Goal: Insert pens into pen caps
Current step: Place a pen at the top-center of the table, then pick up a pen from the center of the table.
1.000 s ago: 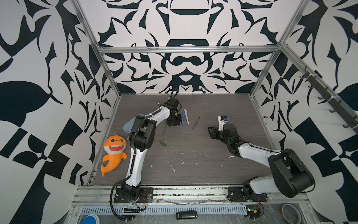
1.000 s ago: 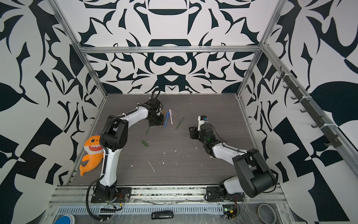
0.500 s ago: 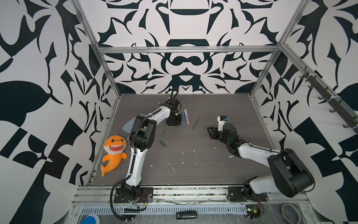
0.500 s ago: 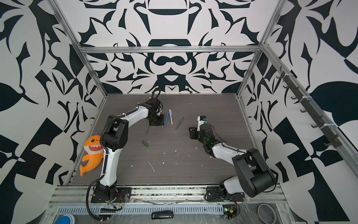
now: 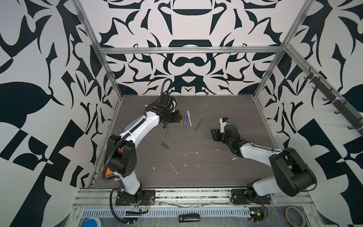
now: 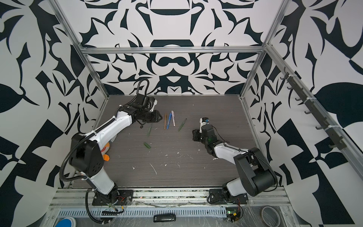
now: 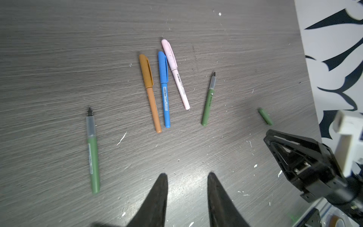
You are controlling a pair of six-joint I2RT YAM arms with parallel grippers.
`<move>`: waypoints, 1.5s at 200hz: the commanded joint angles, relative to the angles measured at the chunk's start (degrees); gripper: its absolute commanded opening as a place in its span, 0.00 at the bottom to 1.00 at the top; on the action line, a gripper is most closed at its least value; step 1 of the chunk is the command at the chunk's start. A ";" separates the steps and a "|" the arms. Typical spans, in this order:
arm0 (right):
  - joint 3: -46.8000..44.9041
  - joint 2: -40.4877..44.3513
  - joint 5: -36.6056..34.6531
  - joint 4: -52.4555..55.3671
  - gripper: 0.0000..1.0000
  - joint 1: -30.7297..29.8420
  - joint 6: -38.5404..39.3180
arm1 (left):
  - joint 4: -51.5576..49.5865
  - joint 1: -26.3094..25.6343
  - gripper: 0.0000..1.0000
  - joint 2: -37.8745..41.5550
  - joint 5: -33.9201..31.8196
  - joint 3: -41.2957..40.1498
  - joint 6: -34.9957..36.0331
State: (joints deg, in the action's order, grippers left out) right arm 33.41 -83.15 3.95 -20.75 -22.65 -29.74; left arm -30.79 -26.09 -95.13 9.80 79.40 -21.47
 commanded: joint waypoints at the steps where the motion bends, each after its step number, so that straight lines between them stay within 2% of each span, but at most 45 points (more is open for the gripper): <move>1: 4.62 0.58 -0.16 4.92 0.29 -0.36 1.47 | 2.23 0.25 0.37 2.51 -3.92 -8.55 -2.35; 22: 5.72 1.44 0.16 7.31 0.28 -0.37 1.79 | 4.88 0.41 0.37 5.15 -7.69 -14.56 -4.13; 47: 7.39 2.03 0.84 10.38 0.27 -0.83 1.78 | 5.48 1.24 0.37 3.97 -9.75 -16.11 -4.35; 87: 8.78 4.19 0.52 15.39 0.26 -1.95 2.62 | 6.60 2.79 0.35 -1.27 -13.48 -14.62 -4.12; 129: 9.04 6.05 1.36 18.25 0.26 -2.42 2.40 | 1.43 4.09 0.31 -10.60 -15.84 -6.01 -1.44; 159: 9.51 7.20 1.42 20.13 0.26 -2.57 3.22 | -0.99 4.20 0.29 -14.99 -17.44 -2.81 0.26; 206: 10.78 8.03 0.49 22.15 0.25 -2.57 4.60 | -2.15 4.20 0.28 -17.60 -18.29 -2.06 1.53; 245: 10.72 7.66 0.65 21.76 0.25 -2.57 3.99 | -2.79 4.20 0.21 -18.03 -17.63 -3.26 1.99; 300: 10.45 7.84 1.39 21.03 0.24 -2.64 2.91 | -4.77 4.20 0.18 -18.93 -18.28 -3.97 3.13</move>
State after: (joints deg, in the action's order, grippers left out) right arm 42.26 -76.75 4.97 1.21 -24.91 -26.57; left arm -32.40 -22.13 -112.22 -7.81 75.83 -19.22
